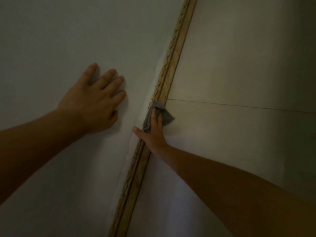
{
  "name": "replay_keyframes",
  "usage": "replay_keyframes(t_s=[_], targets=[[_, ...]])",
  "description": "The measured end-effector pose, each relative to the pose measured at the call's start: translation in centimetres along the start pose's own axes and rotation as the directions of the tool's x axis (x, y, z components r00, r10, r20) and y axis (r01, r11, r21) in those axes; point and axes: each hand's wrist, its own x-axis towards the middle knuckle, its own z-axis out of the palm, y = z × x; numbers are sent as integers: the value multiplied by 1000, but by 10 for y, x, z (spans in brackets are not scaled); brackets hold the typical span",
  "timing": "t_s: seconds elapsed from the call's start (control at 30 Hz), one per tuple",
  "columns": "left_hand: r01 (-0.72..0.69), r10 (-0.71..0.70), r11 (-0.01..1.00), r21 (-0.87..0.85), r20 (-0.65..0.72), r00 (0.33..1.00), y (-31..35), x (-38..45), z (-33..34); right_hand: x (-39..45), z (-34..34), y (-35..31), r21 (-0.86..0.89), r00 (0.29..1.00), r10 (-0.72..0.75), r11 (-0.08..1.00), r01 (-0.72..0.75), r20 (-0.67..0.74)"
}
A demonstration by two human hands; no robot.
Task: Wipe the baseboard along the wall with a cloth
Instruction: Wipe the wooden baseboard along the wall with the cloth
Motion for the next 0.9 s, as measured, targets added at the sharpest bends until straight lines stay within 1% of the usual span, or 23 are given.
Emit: replay_keyframes(t_s=[0.17,0.27,0.33,0.43,0.6,0.73,0.8,0.9], targets=[[-12,10,999,38,48,999,-1,1,-3,-11,10,2,-62,1000,-12,998,11,-18],[-14,11,999,49,65,998,1,0,-5,-8,11,-1,-60,999,0,998,-2,-35],[-20,17,998,51,61,998,1,0,-4,-2,8,-4,-35,999,17,999,-19,-49],[-14,15,1000,-23,28,1000,-3,-1,-6,-2,10,-7,-38,998,31,999,-33,-45],[-28,25,999,35,70,997,0,1,-2,-14,16,2,-99,999,-28,995,24,-42],[-36,32,998,51,72,997,-2,1,-2,-20,21,9,-95,998,-48,994,44,-43],[-34,32,998,43,46,998,-2,0,-3,-22,23,9,-89,997,-43,995,37,-61],[-23,23,1000,2,62,998,4,-5,-5,-23,25,11,-71,998,-32,997,27,-62]])
